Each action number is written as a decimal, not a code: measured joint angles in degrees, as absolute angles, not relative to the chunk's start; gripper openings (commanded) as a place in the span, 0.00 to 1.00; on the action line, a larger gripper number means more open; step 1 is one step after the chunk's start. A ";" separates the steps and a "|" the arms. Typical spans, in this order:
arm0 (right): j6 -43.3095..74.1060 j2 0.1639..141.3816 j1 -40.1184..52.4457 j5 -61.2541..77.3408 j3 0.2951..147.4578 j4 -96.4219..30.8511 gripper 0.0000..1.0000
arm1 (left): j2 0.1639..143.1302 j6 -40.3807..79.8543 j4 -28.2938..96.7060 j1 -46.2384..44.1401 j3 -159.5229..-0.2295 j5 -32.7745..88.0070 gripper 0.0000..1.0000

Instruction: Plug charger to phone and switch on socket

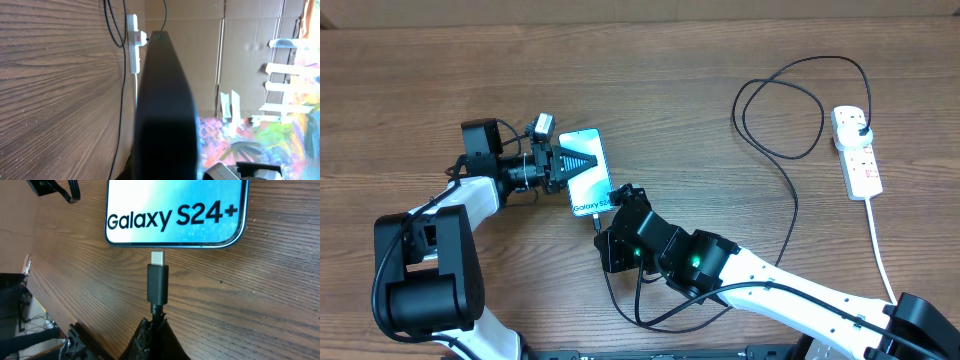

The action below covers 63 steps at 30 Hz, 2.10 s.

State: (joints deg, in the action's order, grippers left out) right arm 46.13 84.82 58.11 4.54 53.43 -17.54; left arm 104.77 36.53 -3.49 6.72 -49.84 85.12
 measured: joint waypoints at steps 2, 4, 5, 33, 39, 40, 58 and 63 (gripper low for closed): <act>46.30 84.82 58.11 4.71 53.45 -17.54 0.04 | 104.77 36.56 -3.49 6.72 -49.84 85.12 0.07; 46.35 84.82 58.11 4.71 53.43 -17.54 0.04 | 104.77 36.56 -3.49 6.72 -49.84 85.12 0.06; 46.37 84.82 58.11 4.71 53.43 -17.54 0.04 | 104.77 36.62 -3.49 6.72 -49.84 85.12 0.06; 47.00 84.82 58.17 3.11 53.43 -16.69 0.04 | 104.77 37.50 -4.12 6.72 -49.84 85.27 0.04; 47.81 84.82 58.17 2.22 53.17 -16.67 0.04 | 104.77 37.56 -4.40 6.72 -49.84 85.23 0.04; 47.83 84.82 58.17 2.15 53.17 -16.71 0.04 | 104.77 37.56 -4.43 6.72 -49.84 85.23 0.04; 48.34 84.82 58.19 1.72 53.01 -16.10 0.04 | 104.77 37.58 -4.60 6.74 -49.84 84.95 0.04; 48.95 84.82 58.06 1.72 52.90 -16.03 0.04 | 104.77 37.58 -4.62 6.74 -49.84 84.84 0.04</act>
State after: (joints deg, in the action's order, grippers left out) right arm 48.95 84.82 58.06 1.72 52.90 -16.03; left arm 104.77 37.58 -4.62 6.74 -49.84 84.84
